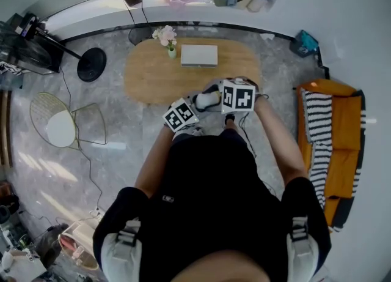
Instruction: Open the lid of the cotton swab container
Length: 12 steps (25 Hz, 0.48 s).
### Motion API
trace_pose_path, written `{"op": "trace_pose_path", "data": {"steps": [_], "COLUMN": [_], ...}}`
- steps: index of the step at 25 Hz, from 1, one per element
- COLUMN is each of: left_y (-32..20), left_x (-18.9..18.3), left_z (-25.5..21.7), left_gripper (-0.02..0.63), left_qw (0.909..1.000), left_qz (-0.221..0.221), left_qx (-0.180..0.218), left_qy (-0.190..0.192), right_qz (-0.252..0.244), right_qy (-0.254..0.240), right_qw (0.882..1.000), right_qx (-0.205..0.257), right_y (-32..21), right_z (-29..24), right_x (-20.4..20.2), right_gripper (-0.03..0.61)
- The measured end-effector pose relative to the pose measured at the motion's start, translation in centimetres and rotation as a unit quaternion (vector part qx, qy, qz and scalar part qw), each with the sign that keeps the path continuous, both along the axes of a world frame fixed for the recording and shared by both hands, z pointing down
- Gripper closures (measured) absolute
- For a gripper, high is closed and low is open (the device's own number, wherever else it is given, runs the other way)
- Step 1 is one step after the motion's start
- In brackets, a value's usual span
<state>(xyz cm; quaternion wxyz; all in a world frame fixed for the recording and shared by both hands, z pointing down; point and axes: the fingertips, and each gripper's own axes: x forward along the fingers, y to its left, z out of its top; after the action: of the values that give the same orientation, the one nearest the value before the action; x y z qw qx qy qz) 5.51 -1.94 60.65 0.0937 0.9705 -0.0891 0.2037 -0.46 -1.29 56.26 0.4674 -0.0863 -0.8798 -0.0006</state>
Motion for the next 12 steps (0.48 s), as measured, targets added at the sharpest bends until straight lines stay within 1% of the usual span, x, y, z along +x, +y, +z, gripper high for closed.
{"op": "trace_pose_path", "data": {"steps": [2,5,6,12], "left_y": [-0.12,-0.12,-0.02,0.61], "left_x": [-0.18,-0.43,-0.43,-0.1], "left_z": [0.04,0.54,0.69,0.77], "left_gripper": [0.416,0.416,0.416,0.416], "left_qw": [1.0,0.9985,0.9978,0.9978], "left_qz": [0.0,0.014,0.019,0.029], "left_qx": [0.004,0.04,0.046,0.046], "left_qy": [-0.004,-0.035,-0.043,-0.039], "right_qz": [-0.002,-0.007,-0.007,-0.003], "right_qy": [0.003,0.0,-0.002,-0.005], "right_qw": [1.0,0.999,0.999,0.996], "right_qx": [-0.008,-0.038,-0.047,-0.085], "right_y": [-0.05,0.34,0.47,0.5], "right_z": [-0.07,-0.36,-0.4,-0.07], "right_x": [-0.17,-0.13,-0.05,0.36], "right_gripper": [0.379,0.381,0.382,0.377]}}
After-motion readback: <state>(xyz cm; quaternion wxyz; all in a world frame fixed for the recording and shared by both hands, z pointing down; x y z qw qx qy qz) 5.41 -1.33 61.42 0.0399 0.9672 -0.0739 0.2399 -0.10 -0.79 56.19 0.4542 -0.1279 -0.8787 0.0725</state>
